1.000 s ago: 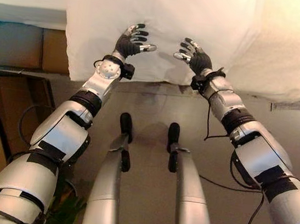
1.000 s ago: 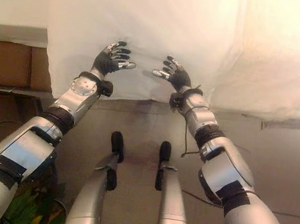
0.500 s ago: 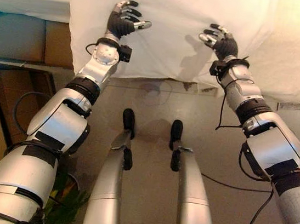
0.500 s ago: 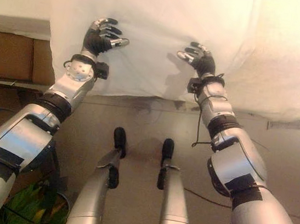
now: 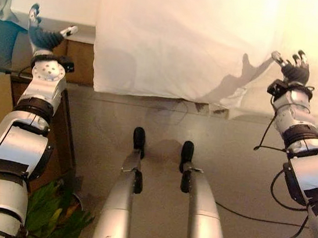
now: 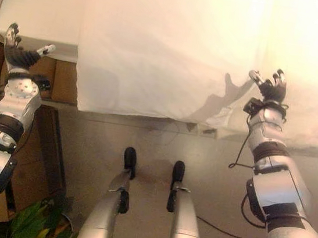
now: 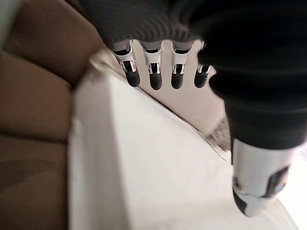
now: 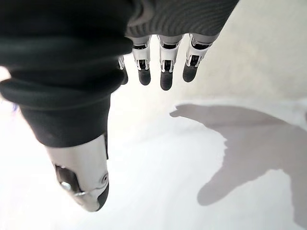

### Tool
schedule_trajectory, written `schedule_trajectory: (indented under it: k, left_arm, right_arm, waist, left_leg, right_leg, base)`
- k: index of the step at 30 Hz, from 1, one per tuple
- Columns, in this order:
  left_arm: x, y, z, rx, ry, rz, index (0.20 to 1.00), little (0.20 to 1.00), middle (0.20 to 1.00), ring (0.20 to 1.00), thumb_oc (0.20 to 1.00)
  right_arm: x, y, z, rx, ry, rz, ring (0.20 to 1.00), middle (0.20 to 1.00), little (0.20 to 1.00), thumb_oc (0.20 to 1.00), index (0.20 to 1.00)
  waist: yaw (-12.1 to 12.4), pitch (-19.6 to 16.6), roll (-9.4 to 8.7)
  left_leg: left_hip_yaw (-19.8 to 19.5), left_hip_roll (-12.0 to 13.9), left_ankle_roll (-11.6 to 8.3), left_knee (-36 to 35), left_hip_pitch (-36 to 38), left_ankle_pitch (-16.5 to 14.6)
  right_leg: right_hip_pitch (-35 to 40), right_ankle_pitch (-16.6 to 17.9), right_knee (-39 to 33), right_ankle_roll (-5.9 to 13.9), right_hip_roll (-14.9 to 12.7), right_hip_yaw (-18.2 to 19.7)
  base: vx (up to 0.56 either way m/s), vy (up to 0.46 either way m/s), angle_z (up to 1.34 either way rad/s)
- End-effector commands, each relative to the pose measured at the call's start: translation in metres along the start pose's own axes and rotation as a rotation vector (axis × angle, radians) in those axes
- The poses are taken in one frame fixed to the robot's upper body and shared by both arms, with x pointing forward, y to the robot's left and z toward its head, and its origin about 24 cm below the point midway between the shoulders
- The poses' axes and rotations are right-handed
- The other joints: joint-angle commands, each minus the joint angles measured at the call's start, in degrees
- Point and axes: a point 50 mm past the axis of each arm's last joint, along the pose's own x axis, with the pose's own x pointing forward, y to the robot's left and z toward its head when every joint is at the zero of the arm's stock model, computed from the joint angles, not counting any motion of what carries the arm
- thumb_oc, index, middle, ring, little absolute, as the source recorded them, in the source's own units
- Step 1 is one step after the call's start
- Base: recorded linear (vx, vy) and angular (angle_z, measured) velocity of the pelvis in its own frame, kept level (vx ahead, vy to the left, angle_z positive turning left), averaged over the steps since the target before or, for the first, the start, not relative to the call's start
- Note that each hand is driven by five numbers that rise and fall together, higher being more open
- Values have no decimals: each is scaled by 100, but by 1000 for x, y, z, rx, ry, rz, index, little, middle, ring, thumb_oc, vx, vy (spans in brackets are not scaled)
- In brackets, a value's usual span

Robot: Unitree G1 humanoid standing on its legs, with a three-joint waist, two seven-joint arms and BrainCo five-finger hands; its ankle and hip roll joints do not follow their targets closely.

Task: Make the bed

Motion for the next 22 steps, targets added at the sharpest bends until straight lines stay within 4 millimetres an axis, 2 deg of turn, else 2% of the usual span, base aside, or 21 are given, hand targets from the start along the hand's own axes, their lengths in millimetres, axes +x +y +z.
schedule_trajectory:
  k: [1, 2, 5, 7, 9, 11, 12, 13, 14, 16, 19, 21, 22]
  left_arm:
    - [-6, -5, -12, -16, 28, 8, 1000, 1000, 1000, 1000, 1000]
    - [-24, -11, -38, 19, 71, -64, 1000, 1000, 1000, 1000, 1000]
    - [-58, -21, -81, 22, 181, -188, 1000, 1000, 1000, 1000, 1000]
    - [-91, -30, -112, -7, 276, -294, 1000, 1000, 1000, 1000, 1000]
    - [-121, -30, -140, -14, 384, -383, 1000, 1000, 1000, 1000, 1000]
    - [-151, -32, -161, 14, 456, -475, 1000, 1000, 1000, 1000, 1000]
    - [-168, -32, -173, -8, 525, -495, 1000, 1000, 1000, 1000, 1000]
    - [-188, -31, -187, -53, 622, -505, 1000, 1000, 1000, 1000, 1000]
    - [-198, -30, -192, -46, 652, -550, 1000, 1000, 1000, 1000, 1000]
    - [-226, -34, -203, -40, 728, -645, 1000, 1000, 1000, 1000, 1000]
    - [-264, -27, -223, -16, 880, -703, 1000, 1000, 1000, 1000, 1000]
    - [-285, -25, -231, -15, 979, -681, 1000, 1000, 1000, 1000, 1000]
    - [-297, -25, -234, 35, 1005, -729, 1000, 1000, 1000, 1000, 1000]
  right_arm:
    - [-3, -21, -6, -51, -32, -35, 1000, 1000, 1000, 1000, 1000]
    - [-16, -34, -41, -51, 51, -34, 1000, 1000, 1000, 1000, 1000]
    - [-43, -52, -93, -59, 187, -21, 1000, 1000, 1000, 1000, 1000]
    - [-71, -67, -133, -58, 303, -10, 1000, 1000, 1000, 1000, 1000]
    - [-97, -77, -163, -70, 395, 12, 1000, 1000, 1000, 1000, 1000]
    - [-123, -78, -186, -107, 466, 60, 1000, 1000, 1000, 1000, 1000]
    - [-138, -80, -199, -92, 511, 60, 1000, 1000, 1000, 1000, 1000]
    - [-148, -78, -206, -152, 539, 104, 1000, 1000, 1000, 1000, 1000]
    - [-156, -76, -212, -224, 558, 155, 1000, 1000, 1000, 1000, 1000]
    - [-179, -77, -227, -246, 631, 199, 1000, 1000, 1000, 1000, 1000]
    - [-208, -84, -245, -349, 734, 275, 1000, 1000, 1000, 1000, 1000]
    - [-227, -90, -258, -374, 820, 276, 1000, 1000, 1000, 1000, 1000]
    - [-237, -92, -263, -413, 861, 303, 1000, 1000, 1000, 1000, 1000]
  waist:
    - [-27, -206, 123]
    - [-9, -276, 119]
    - [7, -460, 104]
    - [9, -608, 100]
    - [-7, -789, 82]
    - [-52, -979, 65]
    - [-77, -1088, 46]
    - [-112, -1198, 27]
    - [-140, -1291, 17]
    - [-221, -1479, -5]
    - [-293, -1762, -29]
    - [-331, -1903, -47]
    - [-348, -1993, -49]
  left_leg:
    - [30, -167, -156, 355, 539, -790]
    - [3, -165, -186, 57, 956, -687]
    - [-48, -147, -232, -402, 1579, -541]
    - [-82, -129, -258, -718, 2016, -454]
    - [-86, -92, -298, -987, 2386, -365]
    - [-88, -47, -321, -1257, 2700, -304]
    - [-47, -10, -348, -1354, 2847, -271]
    - [-27, 16, -355, -1404, 2948, -278]
    - [-14, 41, -357, -1404, 3045, -289]
    - [15, 94, -368, -1404, 3202, -320]
    - [68, 146, -355, -1404, 3466, -407]
    - [95, 170, -344, -1404, 3641, -470]
    - [101, 173, -346, -1404, 3701, -492]
  right_leg:
    - [851, 825, -1438, 502, -73, -108]
    - [1265, 868, -1676, 512, -73, -162]
    - [1858, 910, -2009, 524, -42, -228]
    - [2307, 955, -2272, 540, -29, -274]
    - [2676, 996, -2516, 552, 1, -288]
    - [2944, 1056, -2708, 571, 21, -288]
    - [3074, 1082, -2809, 577, 33, -265]
    - [3171, 1127, -2894, 592, 39, -253]
    - [3281, 1143, -2952, 592, 51, -237]
    - [3468, 1169, -3050, 582, 72, -173]
    - [3746, 1139, -3142, 579, 96, -134]
    - [3937, 1135, -3223, 578, 102, -96]
    - [4002, 1150, -3276, 586, 98, -74]
  base:
    - [70, -72, 3]
    - [73, -66, 4]
    - [98, -66, 10]
    - [110, -30, 15]
    - [114, 0, 6]
    - [90, 8, -1]
    - [72, 17, -3]
    - [73, 20, -5]
    - [55, 15, -5]
    - [50, 23, -3]
    - [70, 17, -10]
    - [53, 18, -11]
    - [33, 17, -7]
